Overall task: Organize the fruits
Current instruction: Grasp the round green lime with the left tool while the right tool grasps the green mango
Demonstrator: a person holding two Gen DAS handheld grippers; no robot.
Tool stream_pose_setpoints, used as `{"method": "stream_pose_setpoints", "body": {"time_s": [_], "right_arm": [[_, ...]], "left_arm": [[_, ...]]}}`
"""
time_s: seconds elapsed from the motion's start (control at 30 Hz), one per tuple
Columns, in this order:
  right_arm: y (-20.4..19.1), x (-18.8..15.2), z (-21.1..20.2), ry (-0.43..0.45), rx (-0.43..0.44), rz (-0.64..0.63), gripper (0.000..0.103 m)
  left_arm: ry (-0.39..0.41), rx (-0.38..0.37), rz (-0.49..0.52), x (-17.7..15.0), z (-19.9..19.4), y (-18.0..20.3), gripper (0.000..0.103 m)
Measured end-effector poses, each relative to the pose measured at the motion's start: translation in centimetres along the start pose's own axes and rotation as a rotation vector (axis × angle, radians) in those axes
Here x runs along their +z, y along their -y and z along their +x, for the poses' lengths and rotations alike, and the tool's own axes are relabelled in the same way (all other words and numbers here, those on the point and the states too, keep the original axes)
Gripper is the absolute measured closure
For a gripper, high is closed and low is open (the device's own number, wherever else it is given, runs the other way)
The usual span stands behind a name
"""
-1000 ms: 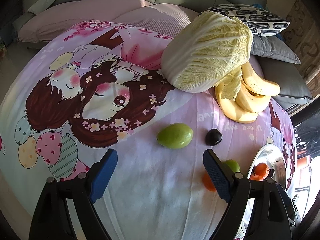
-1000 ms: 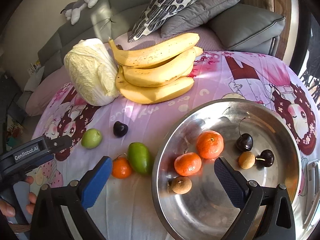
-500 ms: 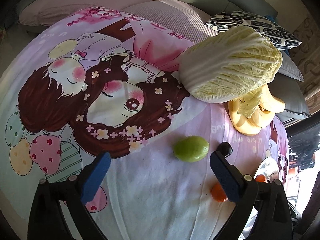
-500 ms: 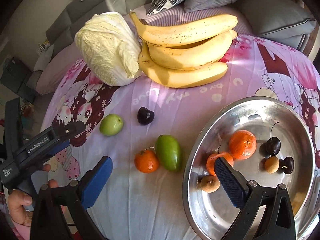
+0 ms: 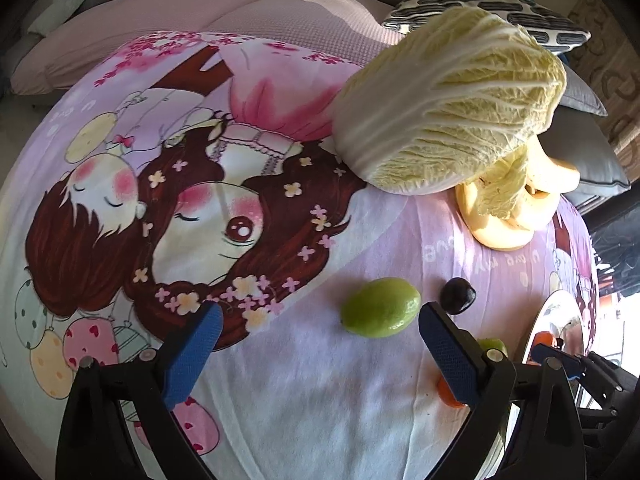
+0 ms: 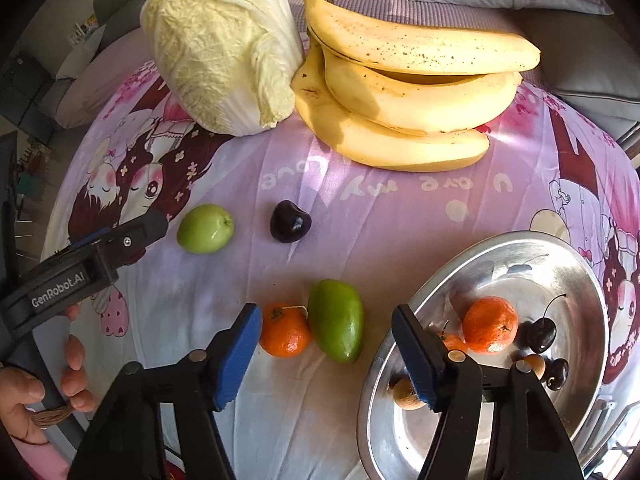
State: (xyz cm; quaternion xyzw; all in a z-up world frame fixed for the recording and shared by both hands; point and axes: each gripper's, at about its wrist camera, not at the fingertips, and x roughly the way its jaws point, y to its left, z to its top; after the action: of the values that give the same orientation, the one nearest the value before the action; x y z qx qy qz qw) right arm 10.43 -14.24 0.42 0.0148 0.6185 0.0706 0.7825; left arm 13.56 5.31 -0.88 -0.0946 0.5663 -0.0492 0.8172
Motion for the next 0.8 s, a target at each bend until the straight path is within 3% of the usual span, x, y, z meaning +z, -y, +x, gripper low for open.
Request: {"method": "stream_pose_setpoints", "body": {"time_s": [0.1,0.27,0.33,0.6,0.73,0.8], "right_arm": [[0.2,0.3,0.6,-0.023,-0.018,-0.003,0.053],[0.3,0.6,1.2,-0.044,-0.024,-0.009,0.060],[0.2,0.6,1.4,-0.054,-0.026,-0.013,0.060],[0.1,0.5,2.5,-0.091,-0.024,-0.010,0.065],[0.1,0.5,2.9,-0.095,-0.021,-0.006,0.065],[-0.2,0.5,3.1,-0.098,-0.021,-0.004,0.065]], "left_arm": [[-0.003,-0.003,0.044,0.3,0.5,0.9,0.017],[-0.033,-0.021,0.097,0.6,1.7,2.2,0.029],[-0.033,-0.006,0.118,0.7,2.0,2.6,0.036],[-0.046,-0.034,0.178,0.6,3.0,4.4,0.041],[-0.067,-0.028,0.207,0.4,3.9,5.2,0.051],[-0.077,-0.023,0.213,0.2,4.3,5.5,0.052]]}}
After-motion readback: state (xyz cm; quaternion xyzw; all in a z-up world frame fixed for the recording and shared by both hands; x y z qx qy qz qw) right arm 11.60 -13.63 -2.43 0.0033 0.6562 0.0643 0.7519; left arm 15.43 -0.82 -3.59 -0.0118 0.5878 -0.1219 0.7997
